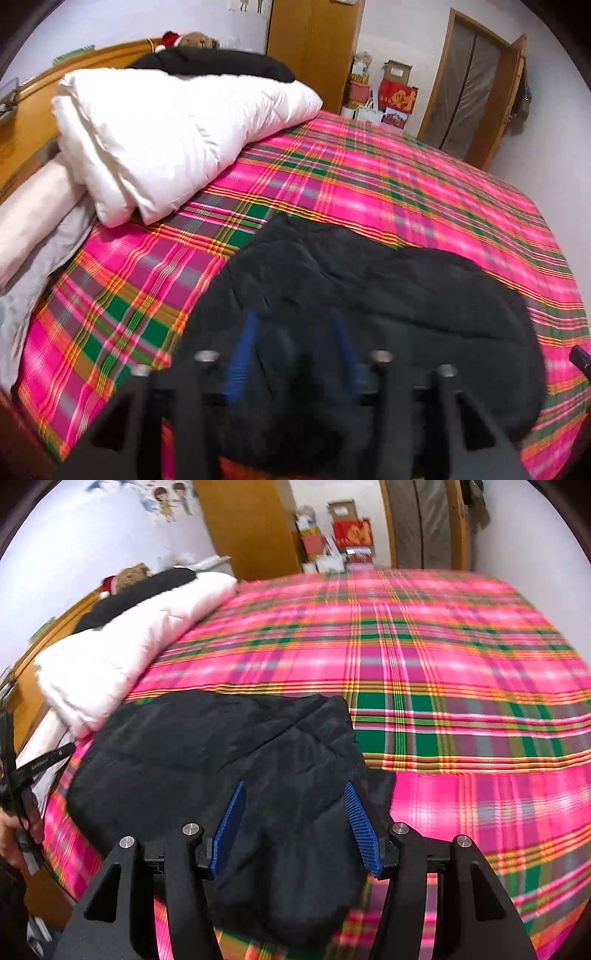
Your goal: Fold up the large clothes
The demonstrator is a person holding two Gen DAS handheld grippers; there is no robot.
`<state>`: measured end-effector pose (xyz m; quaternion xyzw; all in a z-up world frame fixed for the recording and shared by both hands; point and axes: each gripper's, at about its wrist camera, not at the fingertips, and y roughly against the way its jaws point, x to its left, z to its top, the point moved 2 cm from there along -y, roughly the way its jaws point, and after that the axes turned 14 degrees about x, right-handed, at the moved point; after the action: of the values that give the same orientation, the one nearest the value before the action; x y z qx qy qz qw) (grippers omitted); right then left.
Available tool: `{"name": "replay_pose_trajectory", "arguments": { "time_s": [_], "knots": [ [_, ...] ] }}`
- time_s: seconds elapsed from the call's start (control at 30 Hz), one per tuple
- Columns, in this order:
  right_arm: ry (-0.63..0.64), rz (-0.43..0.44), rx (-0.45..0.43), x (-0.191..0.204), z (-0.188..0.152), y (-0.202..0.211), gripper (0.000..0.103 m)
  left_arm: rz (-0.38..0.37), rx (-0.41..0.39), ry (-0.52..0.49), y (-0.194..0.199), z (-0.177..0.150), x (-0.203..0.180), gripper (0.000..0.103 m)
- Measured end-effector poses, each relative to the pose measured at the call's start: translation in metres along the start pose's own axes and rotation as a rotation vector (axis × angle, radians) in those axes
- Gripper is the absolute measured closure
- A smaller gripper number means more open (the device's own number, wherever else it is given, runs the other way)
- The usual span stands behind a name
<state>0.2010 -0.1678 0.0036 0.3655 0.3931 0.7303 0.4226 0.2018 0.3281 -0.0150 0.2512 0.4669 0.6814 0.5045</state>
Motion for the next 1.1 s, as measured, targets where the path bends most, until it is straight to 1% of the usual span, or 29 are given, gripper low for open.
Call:
{"name": "replay_pose_trajectory", "arguments": {
  "time_s": [0.03, 0.13, 0.23, 0.3, 0.43, 0.47, 0.5, 0.53, 0.57, 0.67, 0.73, 0.8, 0.9, 1.1],
  "knots": [
    [0.015, -0.002, -0.008, 0.005, -0.008, 0.012, 0.047, -0.005, -0.012, -0.007, 0.014, -0.011, -0.007, 0.053],
    [0.038, 0.000, -0.033, 0.017, -0.032, 0.042, 0.047, -0.026, -0.026, -0.016, 0.051, -0.042, -0.025, 0.042],
    [0.048, 0.029, -0.053, 0.030, -0.059, 0.070, 0.047, -0.043, -0.034, -0.027, 0.084, -0.069, -0.044, 0.037],
    [0.068, 0.041, -0.061, 0.038, -0.072, 0.084, 0.047, -0.054, -0.041, -0.029, 0.102, -0.085, -0.053, 0.036],
    [0.115, 0.023, -0.083, 0.056, -0.100, 0.106, 0.047, -0.056, -0.048, -0.041, 0.132, -0.120, -0.071, 0.035],
    [0.127, 0.029, -0.085, 0.061, -0.108, 0.111, 0.046, -0.050, -0.054, -0.046, 0.139, -0.128, -0.075, 0.035],
    [0.137, 0.029, -0.086, 0.066, -0.116, 0.115, 0.041, -0.046, -0.059, -0.050, 0.144, -0.136, -0.079, 0.035],
    [0.146, 0.024, -0.089, 0.069, -0.123, 0.118, 0.038, -0.042, -0.059, -0.055, 0.149, -0.143, -0.083, 0.034],
    [0.154, 0.023, -0.091, 0.071, -0.128, 0.120, 0.037, -0.042, -0.054, -0.059, 0.152, -0.150, -0.086, 0.034],
    [0.179, 0.009, -0.094, 0.078, -0.146, 0.125, 0.037, -0.061, -0.032, -0.067, 0.158, -0.170, -0.096, 0.034],
    [0.184, 0.011, -0.082, 0.078, -0.153, 0.124, 0.036, -0.075, -0.025, -0.086, 0.158, -0.183, -0.103, 0.034],
    [0.175, -0.004, -0.063, 0.076, -0.157, 0.119, 0.036, -0.059, -0.015, -0.105, 0.156, -0.194, -0.111, 0.034],
    [0.161, -0.005, -0.050, 0.072, -0.159, 0.115, 0.036, -0.024, -0.010, -0.133, 0.151, -0.204, -0.121, 0.034],
    [0.171, -0.011, -0.025, 0.072, -0.162, 0.105, 0.036, 0.006, 0.044, -0.145, 0.135, -0.210, -0.129, 0.034]
  ]
}}
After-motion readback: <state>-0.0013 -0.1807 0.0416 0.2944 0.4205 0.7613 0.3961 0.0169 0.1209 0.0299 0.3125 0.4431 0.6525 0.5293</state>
